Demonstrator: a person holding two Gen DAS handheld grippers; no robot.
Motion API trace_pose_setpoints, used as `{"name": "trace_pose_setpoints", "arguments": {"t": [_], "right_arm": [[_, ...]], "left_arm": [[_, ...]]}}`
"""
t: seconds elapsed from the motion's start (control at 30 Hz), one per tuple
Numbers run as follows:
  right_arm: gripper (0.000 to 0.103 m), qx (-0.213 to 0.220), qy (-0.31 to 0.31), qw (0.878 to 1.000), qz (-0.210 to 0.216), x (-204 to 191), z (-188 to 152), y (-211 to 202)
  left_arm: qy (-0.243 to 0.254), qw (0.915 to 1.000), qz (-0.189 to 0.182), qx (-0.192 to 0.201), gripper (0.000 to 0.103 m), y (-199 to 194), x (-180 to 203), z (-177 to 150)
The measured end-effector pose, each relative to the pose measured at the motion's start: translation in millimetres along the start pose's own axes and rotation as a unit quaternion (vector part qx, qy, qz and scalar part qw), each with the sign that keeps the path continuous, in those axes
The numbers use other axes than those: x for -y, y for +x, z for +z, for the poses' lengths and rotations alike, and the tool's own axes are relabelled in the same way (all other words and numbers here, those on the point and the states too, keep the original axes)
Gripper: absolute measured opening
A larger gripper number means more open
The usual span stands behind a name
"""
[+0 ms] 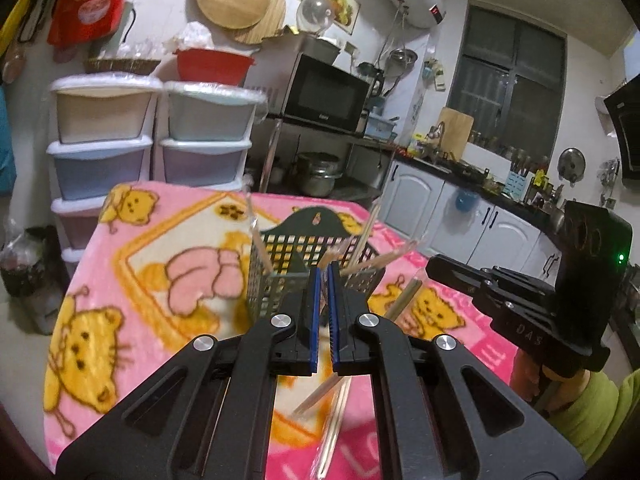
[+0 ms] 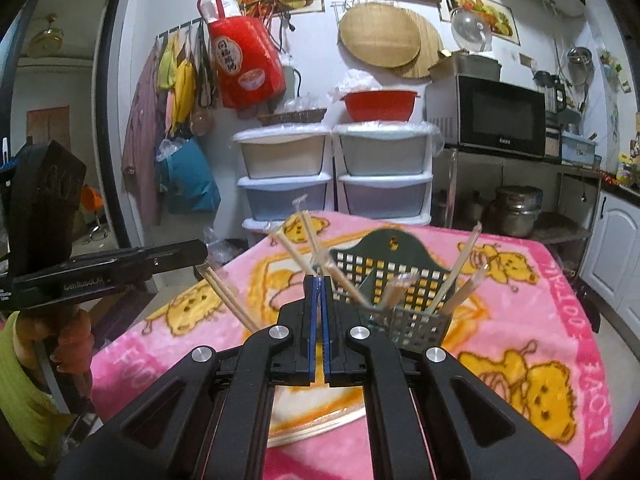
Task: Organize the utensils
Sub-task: 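Lift the chopsticks with the left tool and lower them into the green caddy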
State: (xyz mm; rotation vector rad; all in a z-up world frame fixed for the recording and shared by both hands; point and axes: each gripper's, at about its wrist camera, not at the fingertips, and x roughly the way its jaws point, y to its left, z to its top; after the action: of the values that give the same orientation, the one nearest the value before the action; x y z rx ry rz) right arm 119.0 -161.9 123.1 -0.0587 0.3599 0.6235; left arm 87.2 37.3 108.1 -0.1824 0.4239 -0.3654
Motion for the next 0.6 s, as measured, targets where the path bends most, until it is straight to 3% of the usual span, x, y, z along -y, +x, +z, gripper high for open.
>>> {"name": "trace_pose_setpoints", "arguments": {"t": [0.6], "right_arm": [[0.002, 0.06, -0.003, 0.998, -0.03, 11, 35, -28]], "left_arm": [[0.019, 0.9984, -0.025, 0.046, 0.002, -4, 24, 38]]}}
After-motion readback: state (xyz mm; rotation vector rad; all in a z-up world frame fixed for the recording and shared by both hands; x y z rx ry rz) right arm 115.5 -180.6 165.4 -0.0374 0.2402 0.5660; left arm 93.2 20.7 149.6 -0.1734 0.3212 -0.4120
